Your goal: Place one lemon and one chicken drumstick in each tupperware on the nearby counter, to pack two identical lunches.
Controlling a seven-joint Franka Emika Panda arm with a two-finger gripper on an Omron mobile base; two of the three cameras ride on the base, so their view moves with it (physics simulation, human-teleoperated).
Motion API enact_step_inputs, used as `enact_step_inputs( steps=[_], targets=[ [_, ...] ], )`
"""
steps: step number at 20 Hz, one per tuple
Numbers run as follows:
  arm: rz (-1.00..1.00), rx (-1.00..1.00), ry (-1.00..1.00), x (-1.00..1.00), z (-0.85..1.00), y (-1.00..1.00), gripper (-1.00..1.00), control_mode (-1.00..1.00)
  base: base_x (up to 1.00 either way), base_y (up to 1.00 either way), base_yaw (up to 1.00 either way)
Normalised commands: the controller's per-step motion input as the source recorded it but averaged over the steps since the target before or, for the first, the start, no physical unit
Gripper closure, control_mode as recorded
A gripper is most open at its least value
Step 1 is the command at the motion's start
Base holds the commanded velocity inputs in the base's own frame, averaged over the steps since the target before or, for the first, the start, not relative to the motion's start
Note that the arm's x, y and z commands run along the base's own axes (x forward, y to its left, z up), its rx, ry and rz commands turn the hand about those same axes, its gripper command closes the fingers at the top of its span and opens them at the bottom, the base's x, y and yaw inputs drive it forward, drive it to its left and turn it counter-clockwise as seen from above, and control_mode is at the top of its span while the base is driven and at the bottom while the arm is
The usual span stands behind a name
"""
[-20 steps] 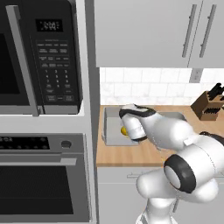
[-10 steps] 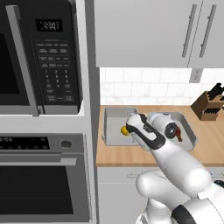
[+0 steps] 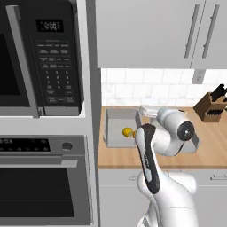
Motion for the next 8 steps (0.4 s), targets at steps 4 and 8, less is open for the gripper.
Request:
enact_step_inputs(
  steps=[4,8],
  targets=[
    [-0.04,0.05,0.25,-1.00,0.35,-0.44,-1.00,-1.00,0.00,0.00,0.00],
    [-0.05,0.05,0.24,-1.00,0.21,-0.43,-1.00,-1.00,0.00,0.00,0.00]
  ],
)
